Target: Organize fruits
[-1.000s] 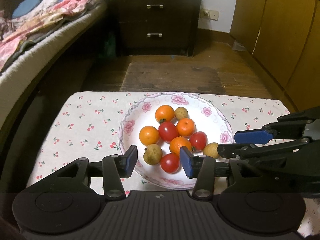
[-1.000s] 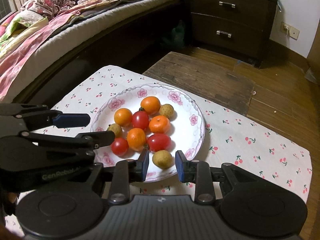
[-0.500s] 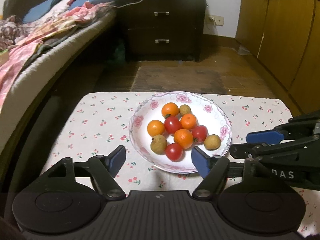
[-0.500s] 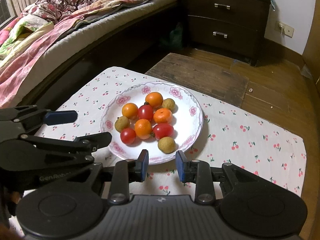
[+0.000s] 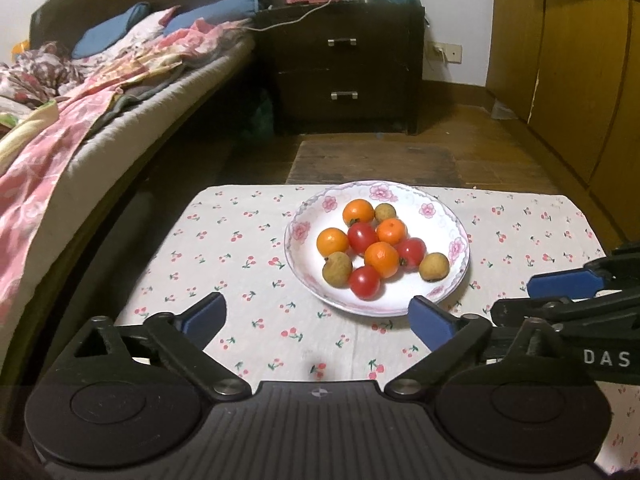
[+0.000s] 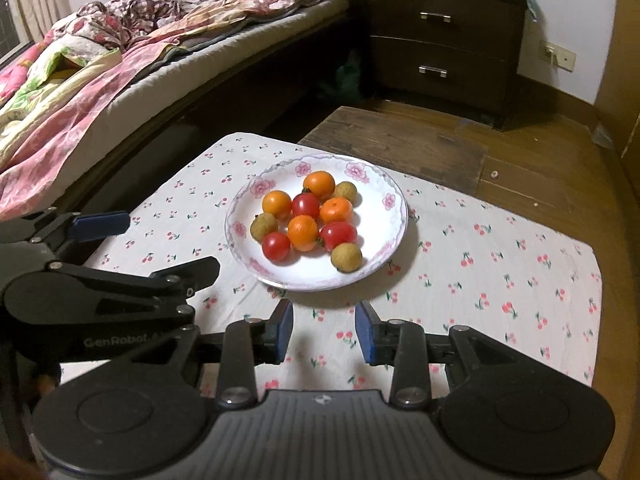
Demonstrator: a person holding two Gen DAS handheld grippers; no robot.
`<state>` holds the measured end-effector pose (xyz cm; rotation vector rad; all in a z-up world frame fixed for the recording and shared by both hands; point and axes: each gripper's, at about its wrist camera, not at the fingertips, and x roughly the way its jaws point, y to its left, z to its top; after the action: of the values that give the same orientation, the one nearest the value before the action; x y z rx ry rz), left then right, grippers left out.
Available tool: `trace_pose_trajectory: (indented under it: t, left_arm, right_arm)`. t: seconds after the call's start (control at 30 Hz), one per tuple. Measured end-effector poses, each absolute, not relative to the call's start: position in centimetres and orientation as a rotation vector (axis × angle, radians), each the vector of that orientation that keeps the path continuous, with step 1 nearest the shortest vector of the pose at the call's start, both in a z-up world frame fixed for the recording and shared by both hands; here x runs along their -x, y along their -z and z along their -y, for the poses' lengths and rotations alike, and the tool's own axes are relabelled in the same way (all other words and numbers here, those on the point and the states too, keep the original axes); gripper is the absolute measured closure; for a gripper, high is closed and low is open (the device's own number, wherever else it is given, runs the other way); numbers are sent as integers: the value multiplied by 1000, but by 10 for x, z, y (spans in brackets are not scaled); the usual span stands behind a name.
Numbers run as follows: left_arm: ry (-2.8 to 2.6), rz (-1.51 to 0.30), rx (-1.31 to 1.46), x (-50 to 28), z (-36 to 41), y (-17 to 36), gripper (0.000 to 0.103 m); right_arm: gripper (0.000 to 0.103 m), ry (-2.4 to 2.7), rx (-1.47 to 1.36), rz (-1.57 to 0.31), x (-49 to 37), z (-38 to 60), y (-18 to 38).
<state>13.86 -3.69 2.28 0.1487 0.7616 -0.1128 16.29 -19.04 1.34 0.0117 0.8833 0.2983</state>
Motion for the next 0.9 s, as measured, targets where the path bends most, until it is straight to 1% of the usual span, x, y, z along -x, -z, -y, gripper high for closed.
trace_pose_trajectory:
  t: [0.13,0.33,0.57,0.9]
  left_arm:
    - [108,-772,-164,-127,39,-20,0]
    - [100,-785,-193,-104,42,-14,0]
    - [118,-819,-147,-83,40,-9,0]
    - [112,-823,-146,-54,40,-11,0]
  right_arm:
    - [66,-276,-24,-889,-147,192,-9]
    - [66,-257,-47,-909,-123,197,-1]
    - [65,-245,-87,-907,-95,200,-1]
    - [65,-223,-105,-917,-68,200,0]
